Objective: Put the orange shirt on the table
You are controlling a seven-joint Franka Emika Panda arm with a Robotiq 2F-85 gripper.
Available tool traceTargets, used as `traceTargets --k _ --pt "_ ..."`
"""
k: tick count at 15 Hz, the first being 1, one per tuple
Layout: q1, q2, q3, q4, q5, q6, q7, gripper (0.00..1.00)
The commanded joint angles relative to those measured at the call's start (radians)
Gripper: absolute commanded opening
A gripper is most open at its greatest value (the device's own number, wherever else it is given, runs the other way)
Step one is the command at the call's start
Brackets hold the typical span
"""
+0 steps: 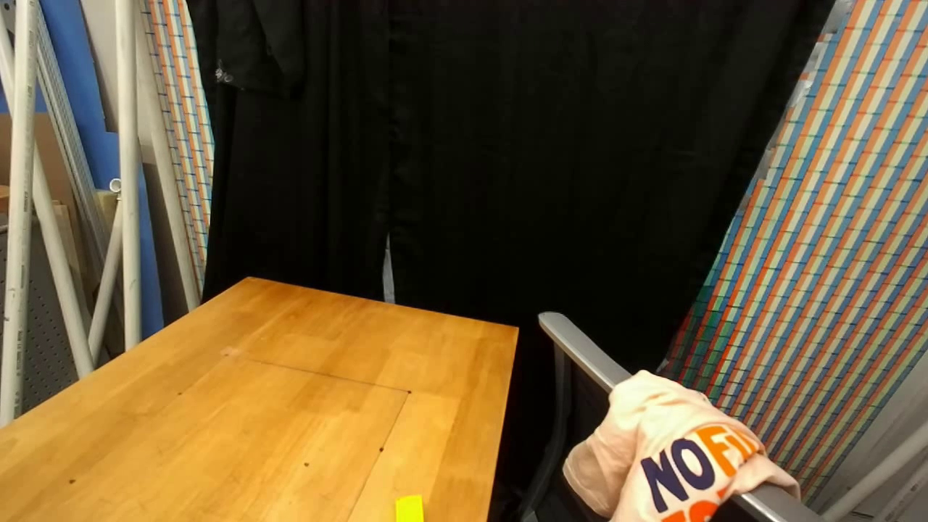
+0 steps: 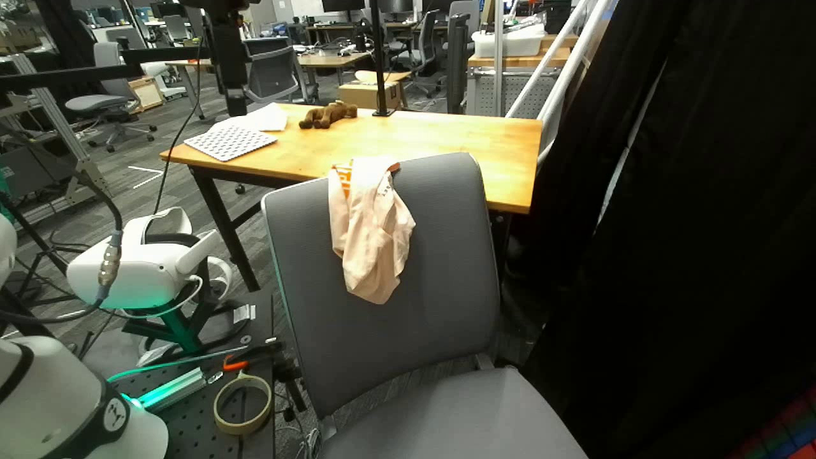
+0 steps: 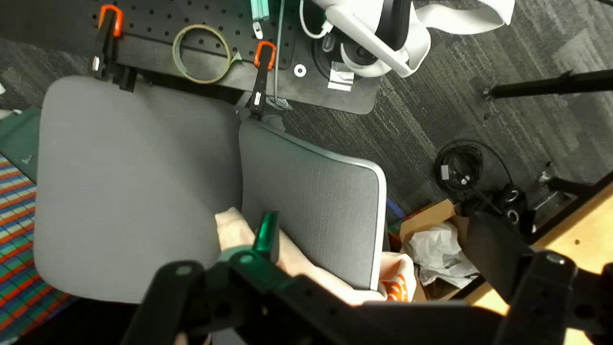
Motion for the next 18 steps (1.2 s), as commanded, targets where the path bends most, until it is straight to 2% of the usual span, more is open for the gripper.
traceTargets --k 1,7,13,18 --pt "0.013 0.148 -0.001 0.066 -0.055 0.078 -0.152 1.00" --pt "0.044 0.361 -0.001 0.114 -0.148 0.306 -0.346 1.00" --pt "0.057 0.536 -0.007 0.159 -0.126 0.383 -0.457 1.00" --pt "0.042 0.670 -0.010 0.201 -0.129 0.424 -0.490 1.00"
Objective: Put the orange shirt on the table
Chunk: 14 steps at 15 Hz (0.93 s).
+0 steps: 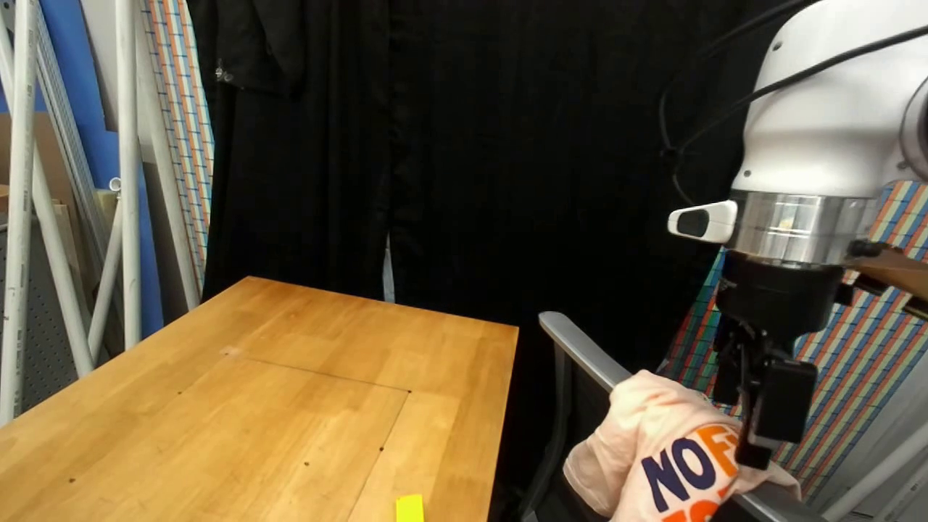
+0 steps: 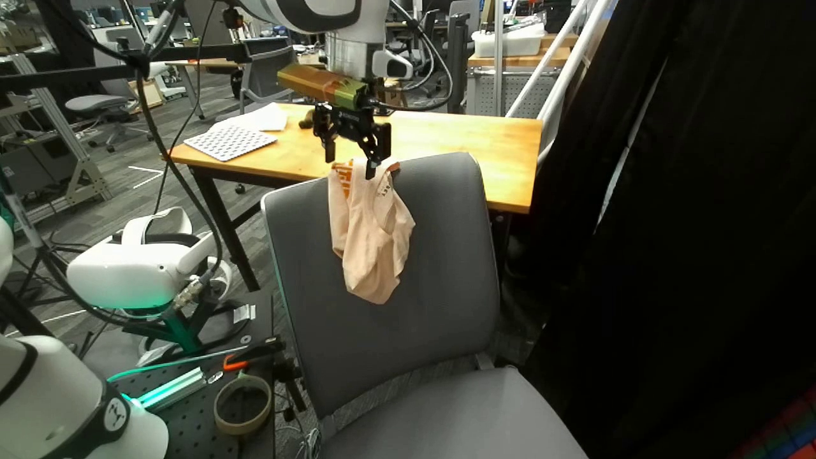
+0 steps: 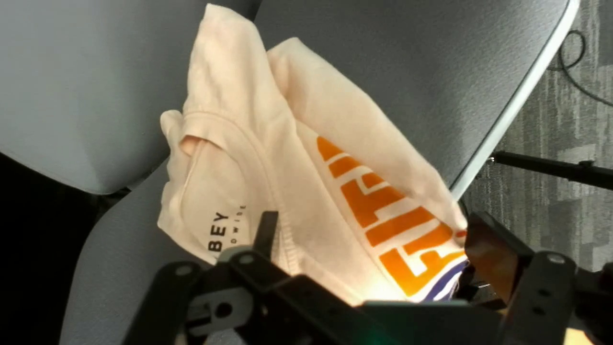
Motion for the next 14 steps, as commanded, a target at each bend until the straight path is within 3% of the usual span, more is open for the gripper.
traceTargets --k 1,2,4,11,14 --pt "-0.006 0.105 -0.007 0.075 -0.002 0.020 -0.044 1.00" --pt "-0.009 0.126 -0.007 0.086 -0.011 0.030 -0.048 0.75" --pt "-0.012 0.155 -0.003 0.114 -0.013 0.031 -0.069 0.68" --pt "0.005 0.098 0.011 0.141 -0.094 0.038 0.008 0.15" --pt "0.039 -0.004 0.047 0.135 -0.170 0.050 0.036 0.09"
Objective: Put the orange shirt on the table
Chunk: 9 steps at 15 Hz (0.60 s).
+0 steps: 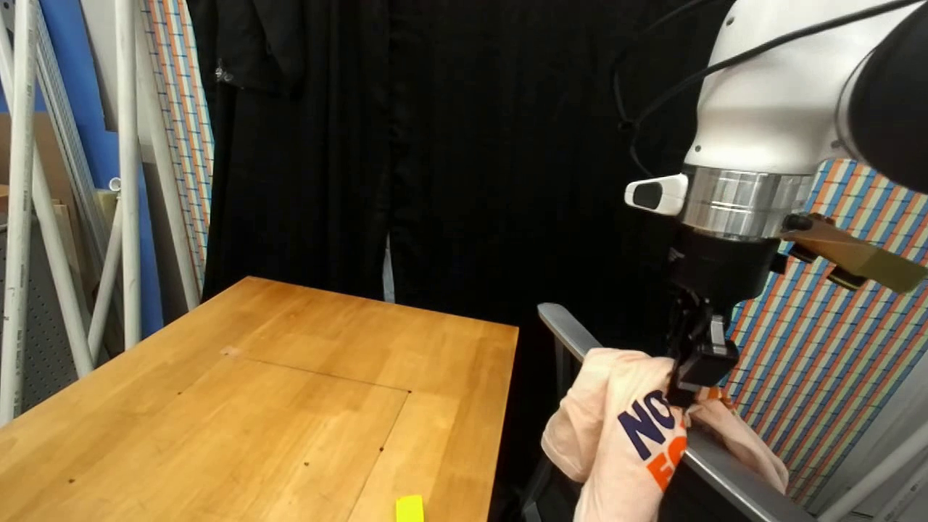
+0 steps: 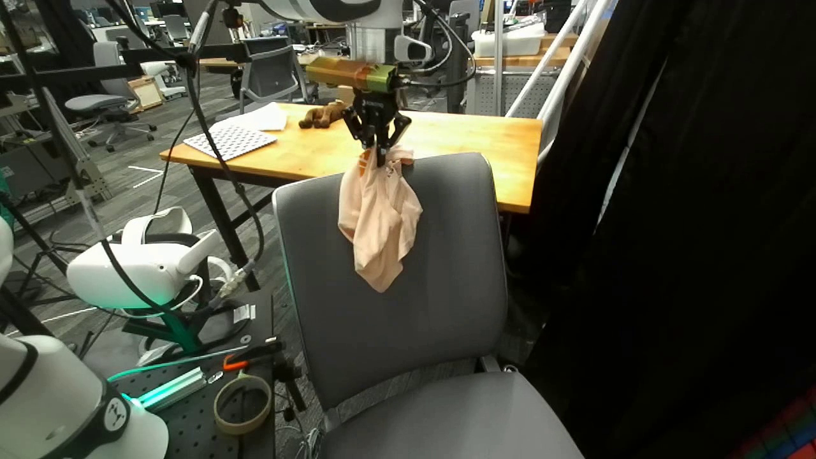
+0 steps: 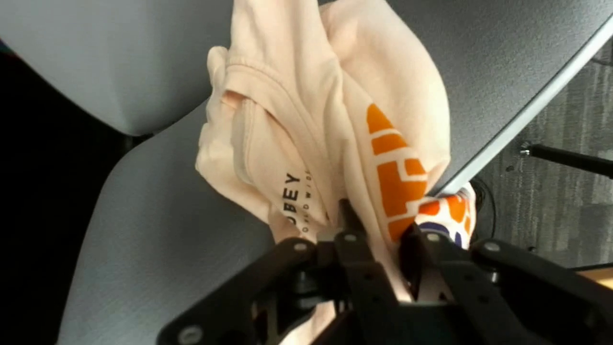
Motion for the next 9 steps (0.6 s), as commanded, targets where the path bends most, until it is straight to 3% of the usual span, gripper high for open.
traceTargets --k 1,5,9 --pt "0.050 -0.121 0.047 0.000 -0.077 0.029 0.061 0.13" --pt "0.118 -0.203 0.120 0.075 -0.129 -0.016 0.037 0.12" --pt "0.159 -0.120 0.174 0.263 -0.205 0.015 -0.038 0.12"
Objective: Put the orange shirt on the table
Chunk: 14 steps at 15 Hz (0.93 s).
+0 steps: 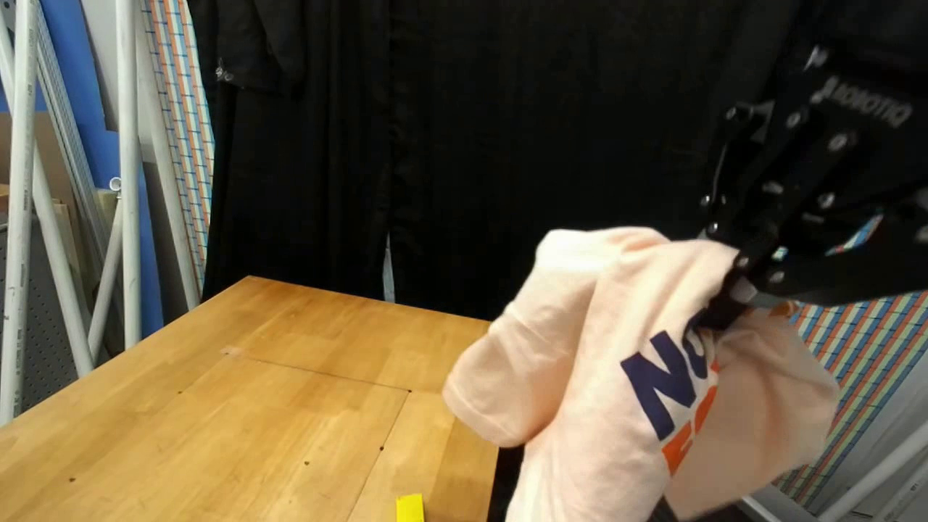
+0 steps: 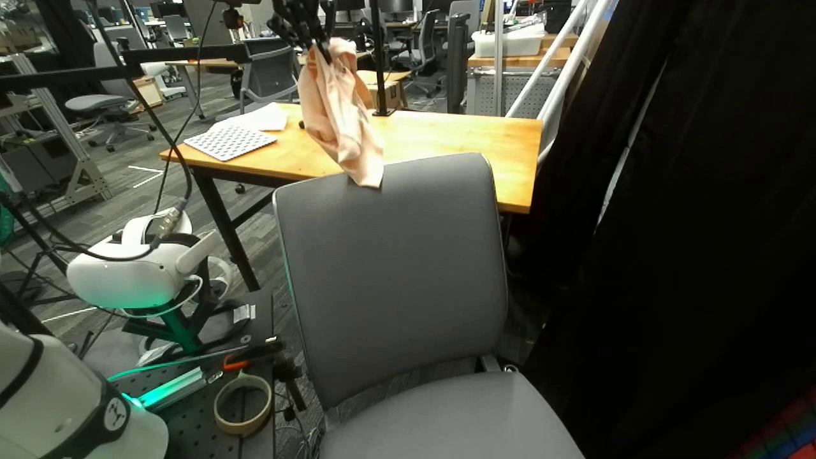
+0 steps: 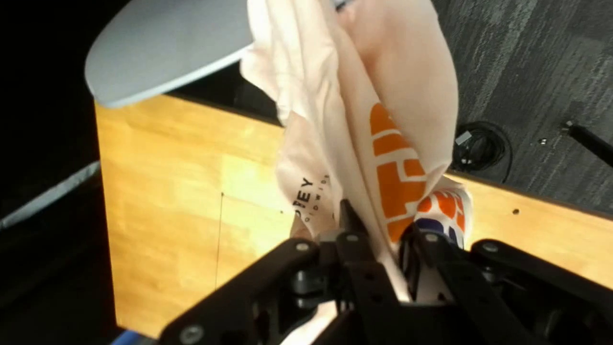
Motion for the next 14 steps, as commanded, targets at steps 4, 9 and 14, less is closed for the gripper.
traceTargets --k 4,9,14 --pt "0.000 0.242 0.015 0.380 -0.171 -0.022 -0.088 0.12" --pt "0.028 0.450 -0.012 0.604 -0.203 -0.187 -0.099 0.12" --pt "0.011 0.469 -0.011 0.580 -0.189 -0.179 -0.079 0.42"
